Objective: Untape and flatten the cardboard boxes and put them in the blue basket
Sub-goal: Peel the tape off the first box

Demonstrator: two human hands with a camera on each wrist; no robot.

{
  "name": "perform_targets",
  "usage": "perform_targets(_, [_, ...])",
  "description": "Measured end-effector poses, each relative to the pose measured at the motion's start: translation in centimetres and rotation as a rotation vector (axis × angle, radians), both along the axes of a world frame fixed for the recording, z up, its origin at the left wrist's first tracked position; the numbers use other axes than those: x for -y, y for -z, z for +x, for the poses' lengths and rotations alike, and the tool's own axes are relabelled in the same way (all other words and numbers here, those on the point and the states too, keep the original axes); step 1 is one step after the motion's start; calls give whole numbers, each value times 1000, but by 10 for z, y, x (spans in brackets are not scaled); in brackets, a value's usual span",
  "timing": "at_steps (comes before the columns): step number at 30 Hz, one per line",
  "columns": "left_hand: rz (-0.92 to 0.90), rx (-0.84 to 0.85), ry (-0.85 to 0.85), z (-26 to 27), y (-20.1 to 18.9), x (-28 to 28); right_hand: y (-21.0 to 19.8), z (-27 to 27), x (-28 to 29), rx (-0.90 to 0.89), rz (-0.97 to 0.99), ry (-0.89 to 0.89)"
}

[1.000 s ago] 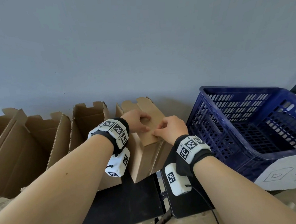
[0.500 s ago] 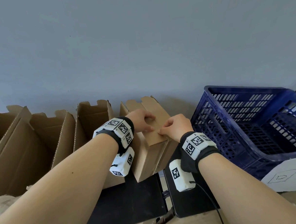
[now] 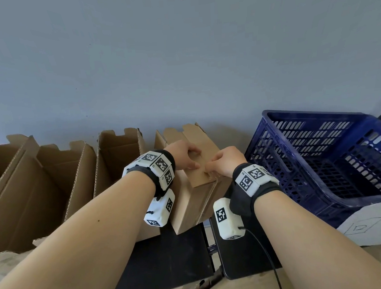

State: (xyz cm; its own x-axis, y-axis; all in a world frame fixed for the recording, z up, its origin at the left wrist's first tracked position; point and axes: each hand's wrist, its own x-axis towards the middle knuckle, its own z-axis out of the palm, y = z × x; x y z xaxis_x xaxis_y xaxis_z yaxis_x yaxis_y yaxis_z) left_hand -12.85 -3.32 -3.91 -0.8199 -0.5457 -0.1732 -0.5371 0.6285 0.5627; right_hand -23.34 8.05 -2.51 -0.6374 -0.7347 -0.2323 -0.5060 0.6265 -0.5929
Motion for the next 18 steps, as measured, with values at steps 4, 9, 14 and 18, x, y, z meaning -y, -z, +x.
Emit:
perform_targets(4, [-2,21,1,-1,1,0,-2,0,1,-38,34,-19])
perform_targets(9, [-4,19,3,-2,3,-1,-3,7,6,-85,87,-16])
perform_targets(14, [-1,15,3,-1,1,-1,0,10,6,-181,64,-43])
perform_targets(18, [-2,4,-4,4,-1,2,-4,-2,-10,-181,-13,-158])
